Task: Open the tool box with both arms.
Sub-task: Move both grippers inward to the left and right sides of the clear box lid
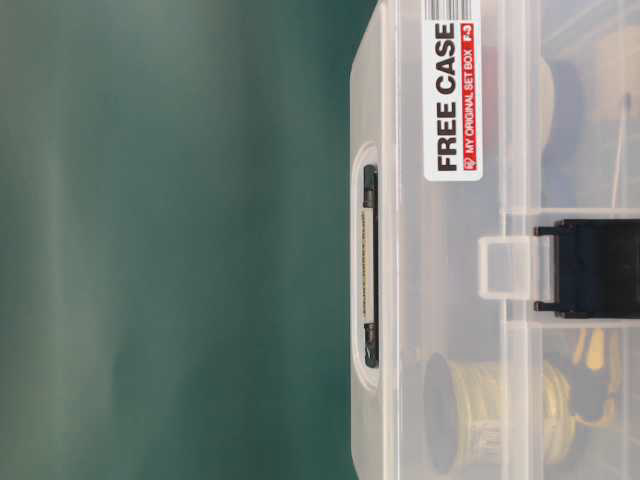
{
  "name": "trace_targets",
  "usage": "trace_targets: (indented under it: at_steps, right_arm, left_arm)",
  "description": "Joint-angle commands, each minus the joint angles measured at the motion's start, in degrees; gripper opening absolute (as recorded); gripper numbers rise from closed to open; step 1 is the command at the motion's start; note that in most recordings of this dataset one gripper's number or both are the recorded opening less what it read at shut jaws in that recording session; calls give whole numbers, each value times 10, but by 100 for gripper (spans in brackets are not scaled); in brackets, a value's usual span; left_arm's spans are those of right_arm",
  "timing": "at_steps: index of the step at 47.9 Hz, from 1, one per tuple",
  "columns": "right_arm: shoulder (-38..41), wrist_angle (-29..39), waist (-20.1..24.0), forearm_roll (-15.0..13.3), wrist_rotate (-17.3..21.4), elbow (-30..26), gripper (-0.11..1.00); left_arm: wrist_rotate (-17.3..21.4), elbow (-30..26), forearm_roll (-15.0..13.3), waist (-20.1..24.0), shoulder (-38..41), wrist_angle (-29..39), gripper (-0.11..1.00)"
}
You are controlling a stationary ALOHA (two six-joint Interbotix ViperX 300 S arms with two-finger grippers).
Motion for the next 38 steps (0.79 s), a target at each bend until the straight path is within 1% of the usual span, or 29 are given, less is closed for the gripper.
trace_targets:
  at_steps: [1, 3, 5, 11, 13, 15, 18, 27, 33, 38]
  right_arm:
    - [4, 6, -1, 2, 1, -16, 2]
    - [4, 11, -1, 2, 2, -16, 10]
    - [6, 18, -2, 2, 1, -15, 20]
    - [13, 42, -2, 2, 1, -14, 57]
    - [15, 51, -1, 2, 1, -14, 70]
    - [15, 58, -2, 2, 1, -15, 79]
    - [14, 64, -2, 2, 1, -15, 87]
    - [14, 73, -10, 2, 1, -15, 88]
    - [25, 91, -37, 2, 1, -12, 88]
    - [41, 117, -71, 2, 1, -11, 88]
  left_arm:
    - [0, -11, -1, 2, 5, 3, 13]
    - [1, -11, -2, 2, 6, 4, 25]
    - [3, -11, -1, 2, 7, 4, 37]
    - [10, -11, -1, 2, 9, 24, 74]
    - [13, -10, -1, 2, 8, 35, 83]
    - [14, -10, -1, 2, 8, 43, 89]
    - [15, -10, -1, 2, 8, 50, 93]
    - [18, -11, -1, 9, 8, 55, 93]
    - [24, -9, -1, 38, 16, 85, 93]
    - [25, -9, -1, 75, 33, 145, 93]
